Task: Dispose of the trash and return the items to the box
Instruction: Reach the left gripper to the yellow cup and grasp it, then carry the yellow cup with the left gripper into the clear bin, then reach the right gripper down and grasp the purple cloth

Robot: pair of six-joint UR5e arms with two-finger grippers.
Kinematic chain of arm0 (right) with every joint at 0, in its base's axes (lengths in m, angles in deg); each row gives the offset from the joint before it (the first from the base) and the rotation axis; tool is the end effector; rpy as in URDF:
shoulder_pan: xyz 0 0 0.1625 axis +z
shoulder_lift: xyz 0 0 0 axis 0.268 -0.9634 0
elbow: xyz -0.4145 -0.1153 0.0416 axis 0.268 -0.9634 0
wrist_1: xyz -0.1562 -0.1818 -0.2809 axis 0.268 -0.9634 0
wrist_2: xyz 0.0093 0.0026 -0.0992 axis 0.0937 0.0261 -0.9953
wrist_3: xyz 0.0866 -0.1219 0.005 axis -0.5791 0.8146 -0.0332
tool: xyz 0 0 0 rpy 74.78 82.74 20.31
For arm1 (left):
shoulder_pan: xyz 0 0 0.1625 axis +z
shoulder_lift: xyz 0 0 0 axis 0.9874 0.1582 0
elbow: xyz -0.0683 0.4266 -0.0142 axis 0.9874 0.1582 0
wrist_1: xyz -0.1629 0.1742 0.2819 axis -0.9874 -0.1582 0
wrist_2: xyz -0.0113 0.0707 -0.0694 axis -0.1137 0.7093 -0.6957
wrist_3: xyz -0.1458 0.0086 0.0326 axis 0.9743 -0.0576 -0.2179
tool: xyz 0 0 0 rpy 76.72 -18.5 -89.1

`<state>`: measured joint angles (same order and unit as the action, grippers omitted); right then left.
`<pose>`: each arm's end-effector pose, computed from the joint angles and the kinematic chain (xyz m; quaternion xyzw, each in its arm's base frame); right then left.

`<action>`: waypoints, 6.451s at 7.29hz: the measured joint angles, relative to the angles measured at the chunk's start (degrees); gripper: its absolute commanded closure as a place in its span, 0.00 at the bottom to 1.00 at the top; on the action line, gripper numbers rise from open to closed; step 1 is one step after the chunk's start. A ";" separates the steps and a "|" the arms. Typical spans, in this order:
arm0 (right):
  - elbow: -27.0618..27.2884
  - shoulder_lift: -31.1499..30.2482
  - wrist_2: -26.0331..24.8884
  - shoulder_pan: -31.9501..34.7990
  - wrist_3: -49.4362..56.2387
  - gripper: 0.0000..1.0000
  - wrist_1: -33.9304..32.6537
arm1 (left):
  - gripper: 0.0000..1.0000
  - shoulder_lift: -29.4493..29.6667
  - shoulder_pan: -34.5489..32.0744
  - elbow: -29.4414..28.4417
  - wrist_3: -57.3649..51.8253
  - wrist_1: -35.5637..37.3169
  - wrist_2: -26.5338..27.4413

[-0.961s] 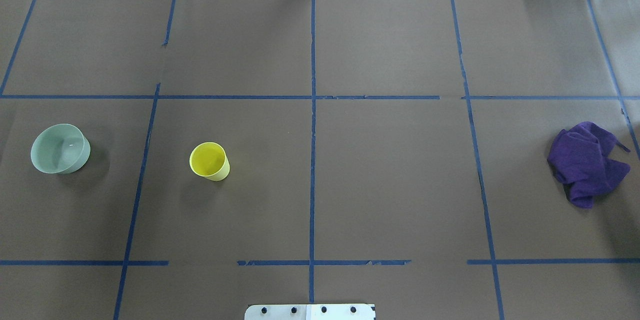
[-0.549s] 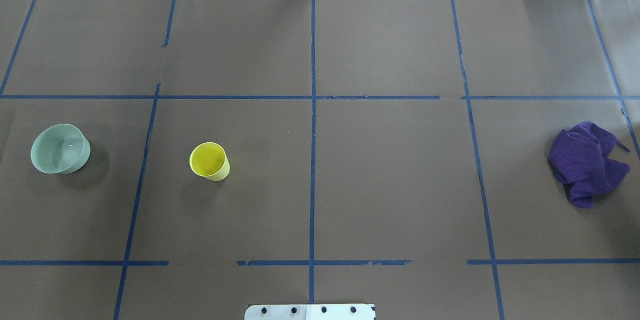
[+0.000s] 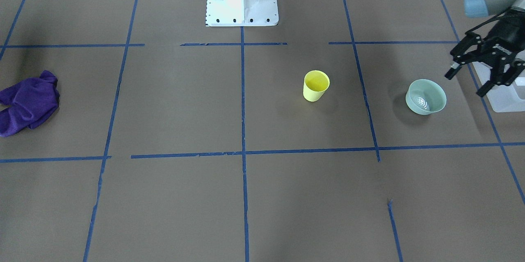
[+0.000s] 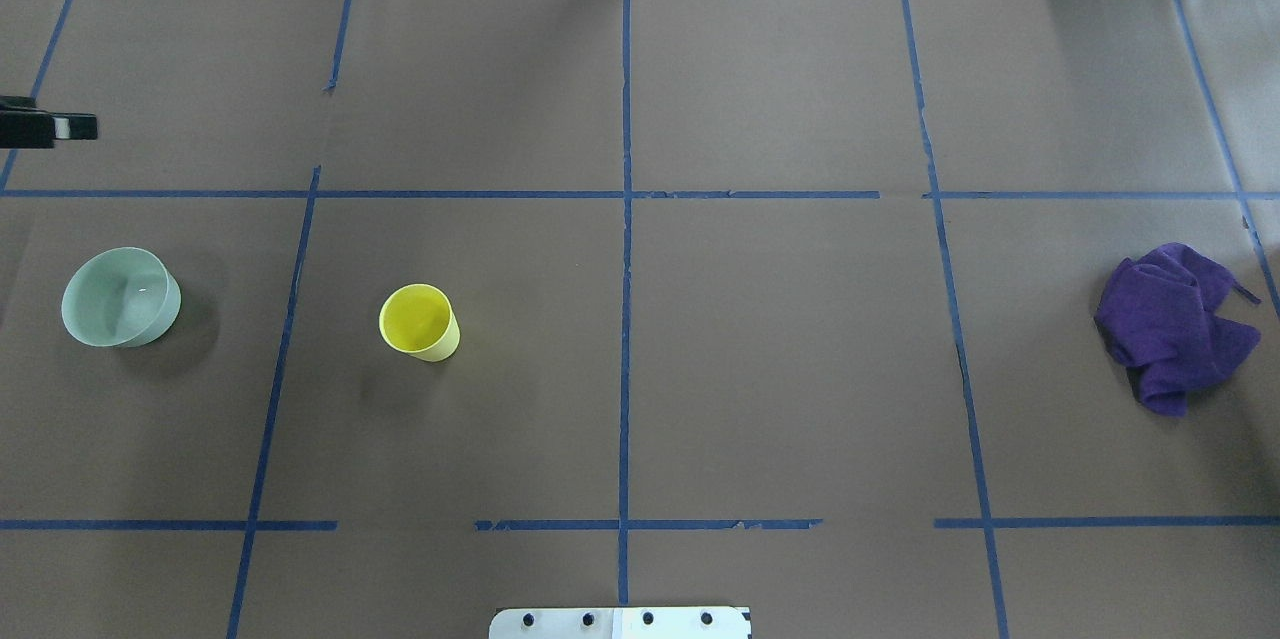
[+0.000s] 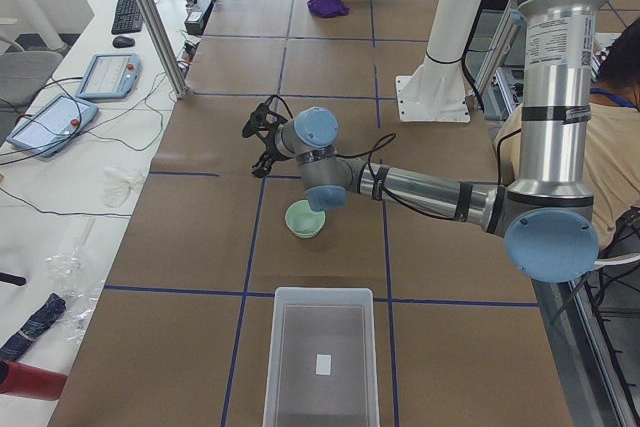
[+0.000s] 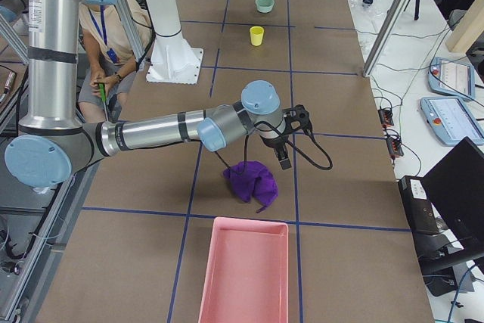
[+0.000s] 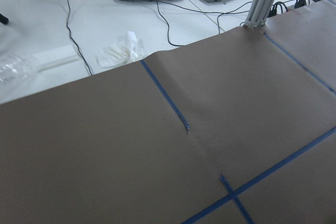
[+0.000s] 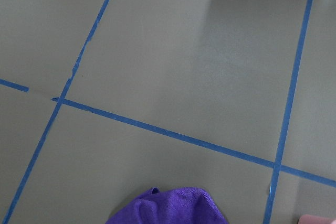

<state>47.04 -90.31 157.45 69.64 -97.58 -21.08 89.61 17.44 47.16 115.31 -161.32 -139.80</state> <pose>-0.0133 -0.4317 0.5593 0.1967 -0.4152 -0.0736 0.8851 0.1618 -0.4438 0.4636 0.3087 0.5367 -0.0052 0.7852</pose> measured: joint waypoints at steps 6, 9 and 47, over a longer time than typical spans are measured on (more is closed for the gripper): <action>-0.21 -0.20 -0.10 -0.01 -0.04 0.00 0.01 | 0.19 7.82 28.95 10.03 31.32 33.76 28.61; -0.32 -0.39 -0.12 -0.02 0.02 0.00 0.01 | 0.34 12.10 34.83 10.00 34.19 40.45 30.16; -6.76 -5.41 -14.68 -21.95 -21.69 0.04 26.89 | 0.00 -8.13 -20.97 -9.99 -60.72 15.61 -13.26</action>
<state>40.27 -95.72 142.78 47.69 -119.27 5.81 81.47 -3.54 37.16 54.59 -145.71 -153.07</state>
